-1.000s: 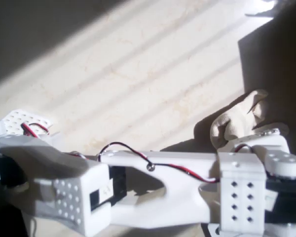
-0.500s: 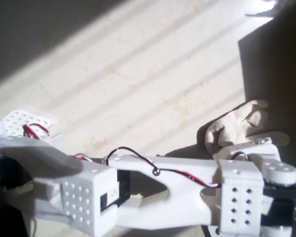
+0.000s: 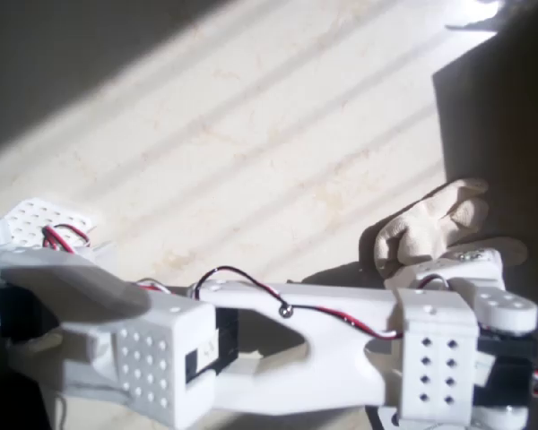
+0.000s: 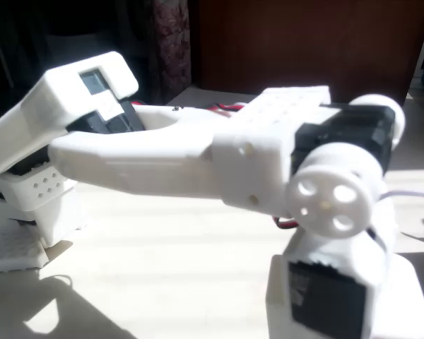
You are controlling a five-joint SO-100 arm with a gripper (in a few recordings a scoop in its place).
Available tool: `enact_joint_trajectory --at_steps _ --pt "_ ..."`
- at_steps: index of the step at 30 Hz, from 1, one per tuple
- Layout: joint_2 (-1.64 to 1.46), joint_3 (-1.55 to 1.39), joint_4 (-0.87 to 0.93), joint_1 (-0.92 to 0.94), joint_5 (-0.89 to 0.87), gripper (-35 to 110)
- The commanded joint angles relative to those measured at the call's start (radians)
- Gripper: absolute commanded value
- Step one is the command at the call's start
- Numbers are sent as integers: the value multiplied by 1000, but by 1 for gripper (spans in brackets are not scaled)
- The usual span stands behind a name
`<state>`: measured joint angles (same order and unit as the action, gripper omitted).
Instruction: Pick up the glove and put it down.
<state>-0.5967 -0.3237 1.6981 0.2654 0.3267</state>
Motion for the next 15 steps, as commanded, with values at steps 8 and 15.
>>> enact_joint_trajectory --at_steps 8,15 --pt "-413 6 84 -49 -6 34" --pt "-459 6 84 -238 -11 34"
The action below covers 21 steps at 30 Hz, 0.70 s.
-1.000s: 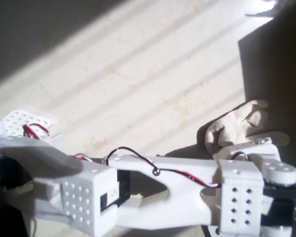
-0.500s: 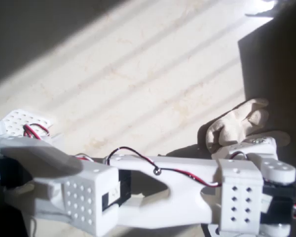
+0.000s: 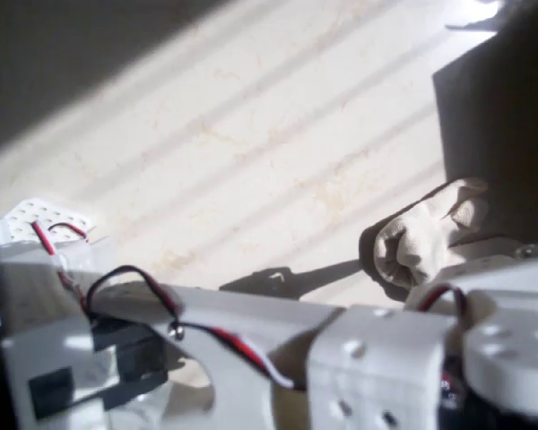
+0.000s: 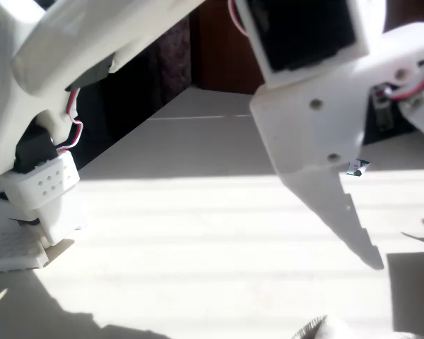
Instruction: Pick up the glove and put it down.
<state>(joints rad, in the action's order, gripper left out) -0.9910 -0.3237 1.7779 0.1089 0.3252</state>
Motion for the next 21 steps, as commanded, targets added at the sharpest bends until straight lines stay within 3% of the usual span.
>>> enact_joint_trajectory --at_steps 1,10,21 --pt "-61 6 5 -112 -9 34" --pt "117 17 -5 -230 -152 34" --pt "318 11 -138 -232 -149 34"
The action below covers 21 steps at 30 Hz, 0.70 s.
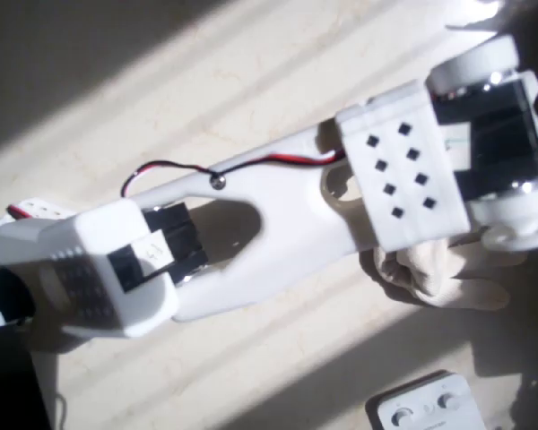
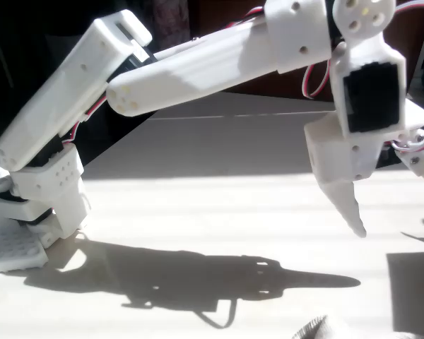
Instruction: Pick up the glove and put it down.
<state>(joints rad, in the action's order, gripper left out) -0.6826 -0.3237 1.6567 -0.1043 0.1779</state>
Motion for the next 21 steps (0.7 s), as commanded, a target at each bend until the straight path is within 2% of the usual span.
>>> enact_joint_trajectory --at_steps 1,12,19,21 --pt "28 17 -17 -18 -2 34" --pt "72 18 -18 -18 3 31" --pt "81 18 -74 -18 8 1" --pt "81 18 -77 -18 8 -1"
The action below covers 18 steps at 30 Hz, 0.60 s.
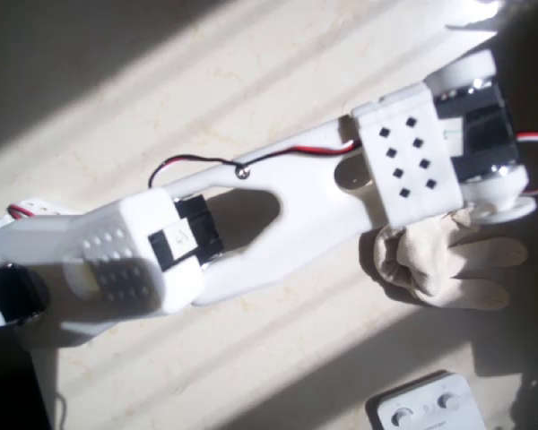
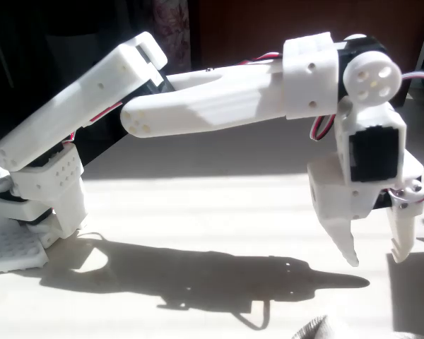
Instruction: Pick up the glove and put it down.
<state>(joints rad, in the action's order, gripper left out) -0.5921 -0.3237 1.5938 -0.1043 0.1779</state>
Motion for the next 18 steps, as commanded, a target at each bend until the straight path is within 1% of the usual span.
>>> enact_joint_trajectory --at_steps 1,18 --pt "-9 18 -14 -18 8 0" --pt "-14 17 -5 -5 5 2"
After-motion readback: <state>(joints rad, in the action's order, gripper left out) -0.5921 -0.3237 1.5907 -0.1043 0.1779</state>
